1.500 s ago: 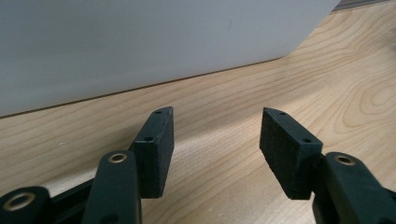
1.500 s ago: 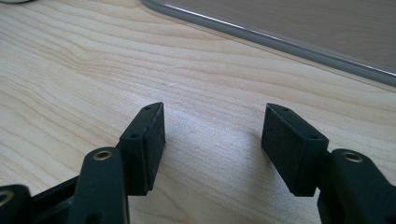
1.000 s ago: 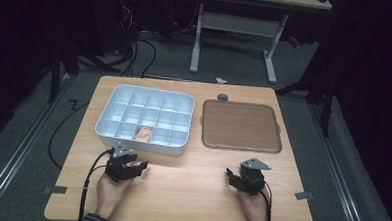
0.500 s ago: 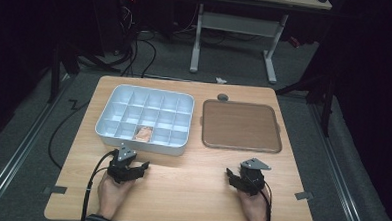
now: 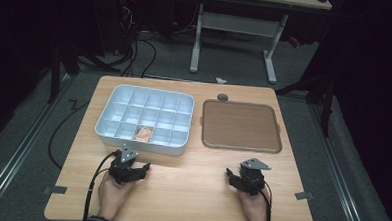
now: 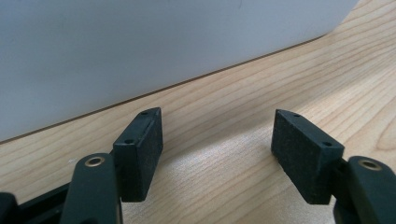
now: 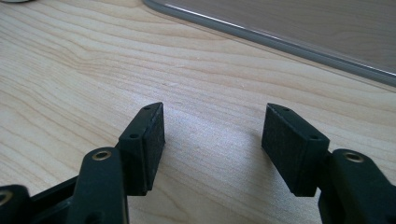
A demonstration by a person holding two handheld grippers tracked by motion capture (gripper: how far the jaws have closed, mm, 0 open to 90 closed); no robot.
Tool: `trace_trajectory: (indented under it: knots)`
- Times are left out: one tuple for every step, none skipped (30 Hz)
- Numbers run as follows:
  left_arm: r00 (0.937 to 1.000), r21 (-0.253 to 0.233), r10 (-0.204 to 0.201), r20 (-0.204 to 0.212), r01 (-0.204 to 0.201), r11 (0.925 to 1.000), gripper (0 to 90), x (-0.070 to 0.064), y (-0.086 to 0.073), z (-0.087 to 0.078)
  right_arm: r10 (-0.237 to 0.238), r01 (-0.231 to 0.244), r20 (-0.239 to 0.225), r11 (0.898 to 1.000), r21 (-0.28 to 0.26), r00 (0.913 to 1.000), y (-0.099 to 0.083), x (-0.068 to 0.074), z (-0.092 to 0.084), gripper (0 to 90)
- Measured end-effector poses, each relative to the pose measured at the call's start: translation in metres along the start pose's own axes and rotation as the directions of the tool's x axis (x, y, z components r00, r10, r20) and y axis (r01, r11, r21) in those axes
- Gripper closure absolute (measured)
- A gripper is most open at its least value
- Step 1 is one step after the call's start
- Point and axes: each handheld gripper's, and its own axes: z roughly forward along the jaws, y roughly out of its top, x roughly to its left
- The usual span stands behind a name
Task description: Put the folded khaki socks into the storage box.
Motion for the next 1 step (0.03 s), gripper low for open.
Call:
trace_trajectory:
  knots:
    - [1.0000,0.000,0.000,0.000,0.000,1.0000,34.6,0.0000,0.0000,0.0000,0.001,-0.001,0.000,1.000,0.000,1.0000,0.0000,0.0000,0.0000,39.6]
